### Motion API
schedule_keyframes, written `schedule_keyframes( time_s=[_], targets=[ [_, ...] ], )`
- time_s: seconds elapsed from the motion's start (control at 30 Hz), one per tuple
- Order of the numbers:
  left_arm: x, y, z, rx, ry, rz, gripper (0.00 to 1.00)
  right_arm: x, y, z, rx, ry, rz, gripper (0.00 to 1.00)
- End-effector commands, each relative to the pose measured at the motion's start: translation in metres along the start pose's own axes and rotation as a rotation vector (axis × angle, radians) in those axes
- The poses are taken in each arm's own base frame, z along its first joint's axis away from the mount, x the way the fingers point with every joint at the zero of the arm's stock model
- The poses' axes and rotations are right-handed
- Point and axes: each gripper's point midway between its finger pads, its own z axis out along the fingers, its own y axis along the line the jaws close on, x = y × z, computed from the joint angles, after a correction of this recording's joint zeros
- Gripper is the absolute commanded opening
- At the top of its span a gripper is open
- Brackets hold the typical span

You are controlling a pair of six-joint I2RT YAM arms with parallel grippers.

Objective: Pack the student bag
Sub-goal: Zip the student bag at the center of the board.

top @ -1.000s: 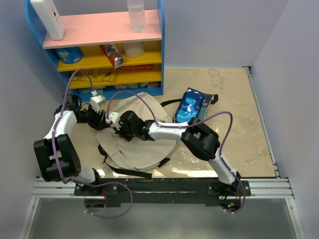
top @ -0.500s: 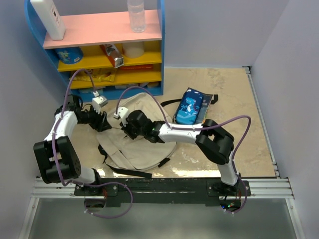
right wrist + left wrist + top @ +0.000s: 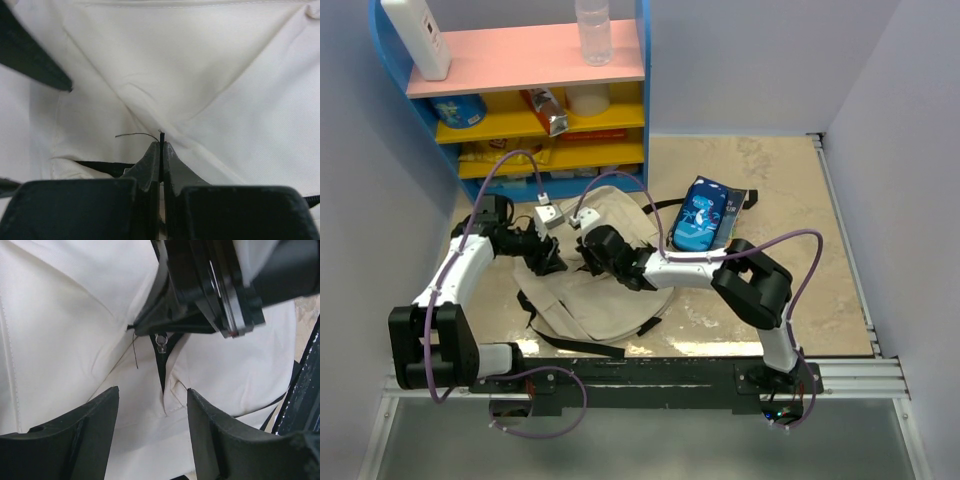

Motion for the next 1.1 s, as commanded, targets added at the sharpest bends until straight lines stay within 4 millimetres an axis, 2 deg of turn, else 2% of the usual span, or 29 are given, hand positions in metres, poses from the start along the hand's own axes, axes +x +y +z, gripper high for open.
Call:
schedule_keyframes(
  time_s=[0.0,0.33,0.6,0.77,0.83,0.87,0.9,0.93,1.0,1.07],
  targets=[
    [-0.006,-0.010,0.004,0.035,-0.025,0.051,0.61,-0.049,-0.038,-0.015,0.104,-0.140,0.171,0.00],
    [-0.006,-0.014,0.030,0.035,0.033,0.099,0.61,-0.077,-0.045,-0.027,0.077,-0.204,0.230,0.00],
    [-0.009,0.004,0.038,-0.032,0.021,0.105,0.59,-0.081,-0.049,-0.029,0.070,-0.210,0.242,0.00],
    [-0.006,0.002,0.045,-0.011,0.028,0.103,0.59,-0.080,-0.050,-0.028,0.063,-0.206,0.245,0.00],
    [-0.005,-0.005,0.049,0.022,0.036,0.119,0.49,-0.080,-0.051,-0.026,0.067,-0.206,0.244,0.00],
    [-0.002,-0.009,0.049,0.038,0.047,0.117,0.40,-0.081,-0.053,-0.026,0.072,-0.205,0.245,0.00],
    [-0.003,-0.011,0.050,0.048,0.050,0.126,0.17,-0.079,-0.054,-0.024,0.074,-0.202,0.244,0.00],
    [-0.001,-0.015,0.051,0.059,0.061,0.136,0.09,-0.081,-0.056,-0.024,0.077,-0.204,0.243,0.00],
    [-0.002,-0.016,0.049,0.065,0.066,0.144,0.00,-0.081,-0.061,-0.022,0.085,-0.200,0.244,0.00],
    [-0.002,-0.016,0.047,0.064,0.077,0.149,0.00,-0.083,-0.068,-0.021,0.098,-0.203,0.240,0.00]
  ],
)
